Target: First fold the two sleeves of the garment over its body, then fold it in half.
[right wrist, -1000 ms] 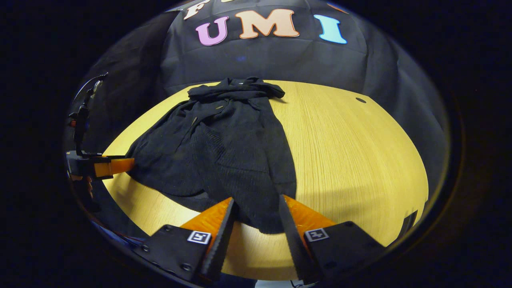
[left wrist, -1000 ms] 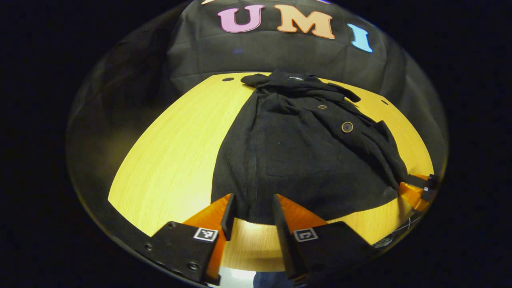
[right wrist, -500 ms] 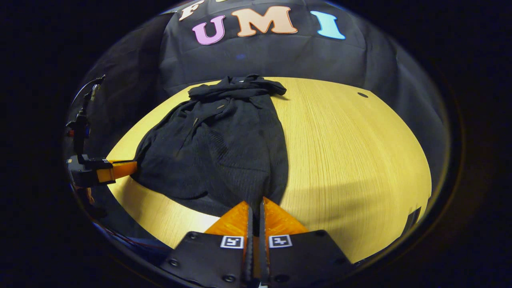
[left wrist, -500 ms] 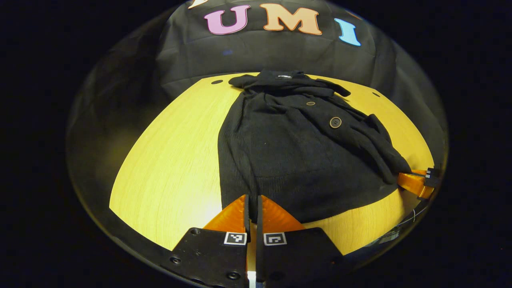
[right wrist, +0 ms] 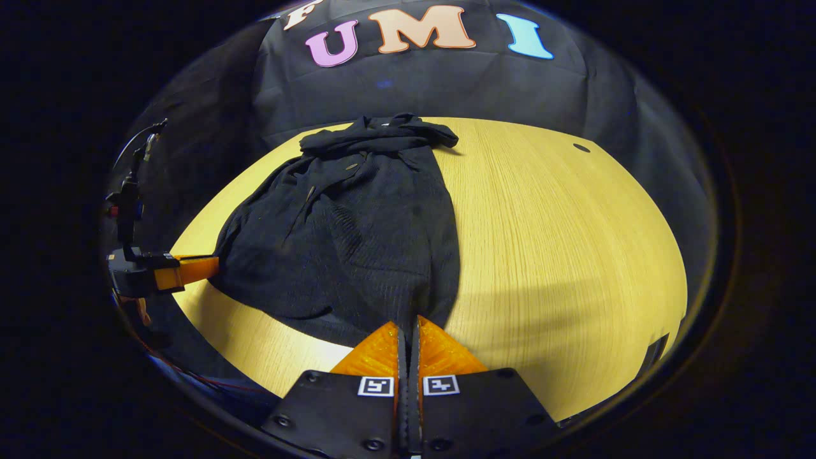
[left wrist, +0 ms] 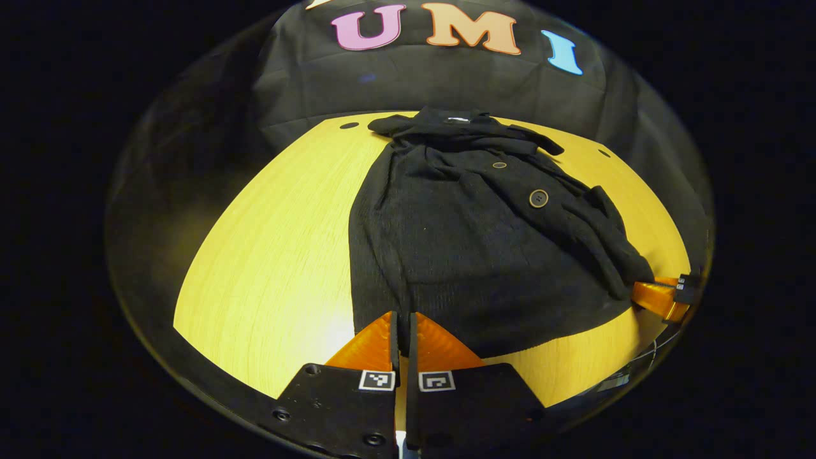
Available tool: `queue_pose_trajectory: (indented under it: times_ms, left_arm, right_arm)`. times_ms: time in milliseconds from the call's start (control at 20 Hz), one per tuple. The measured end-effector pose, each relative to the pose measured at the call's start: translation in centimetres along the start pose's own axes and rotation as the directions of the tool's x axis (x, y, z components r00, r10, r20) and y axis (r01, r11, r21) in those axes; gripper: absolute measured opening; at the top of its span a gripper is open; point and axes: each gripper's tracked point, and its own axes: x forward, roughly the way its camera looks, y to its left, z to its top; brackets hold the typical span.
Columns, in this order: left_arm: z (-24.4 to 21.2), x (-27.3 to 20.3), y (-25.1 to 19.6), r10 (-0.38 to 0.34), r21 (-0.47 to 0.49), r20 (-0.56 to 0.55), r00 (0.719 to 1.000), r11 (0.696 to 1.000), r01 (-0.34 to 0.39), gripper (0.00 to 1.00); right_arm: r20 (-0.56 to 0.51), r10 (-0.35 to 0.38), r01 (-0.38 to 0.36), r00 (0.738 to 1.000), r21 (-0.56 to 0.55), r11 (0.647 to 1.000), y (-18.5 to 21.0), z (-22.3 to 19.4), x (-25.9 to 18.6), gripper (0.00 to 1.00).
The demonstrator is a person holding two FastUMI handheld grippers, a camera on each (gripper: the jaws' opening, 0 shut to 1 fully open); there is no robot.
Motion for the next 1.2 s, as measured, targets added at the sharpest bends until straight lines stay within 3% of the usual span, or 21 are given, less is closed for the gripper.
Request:
queue_pose_trajectory:
  times_ms: [450,750,1000,1200]
  left_arm:
    - [4.1,-1.2,-1.0,-0.007,-0.051,0.089,0.996,0.999,0.012,0.00]
    - [10.3,-1.7,-1.5,0.005,-0.077,0.214,0.977,0.997,0.012,0.00]
    - [14.6,-0.9,-2.0,-0.031,-0.048,0.285,0.958,0.998,0.046,0.00]
    - [17.8,0.5,-2.2,-0.086,-0.008,0.303,0.949,0.996,0.093,0.00]
  right_arm:
    - [0.044,0.016,-0.017,0.999,0.014,1.000,-1.0,3.7,-1.4,0.02]
    - [0.151,0.042,-0.033,0.988,-0.062,0.998,-1.8,9.8,-2.1,0.02]
    - [0.218,0.023,0.003,0.976,-0.116,0.993,-3.0,14.7,-2.2,0.02]
    - [0.259,-0.042,0.071,0.965,-0.104,0.992,-3.2,18.6,-1.4,0.02]
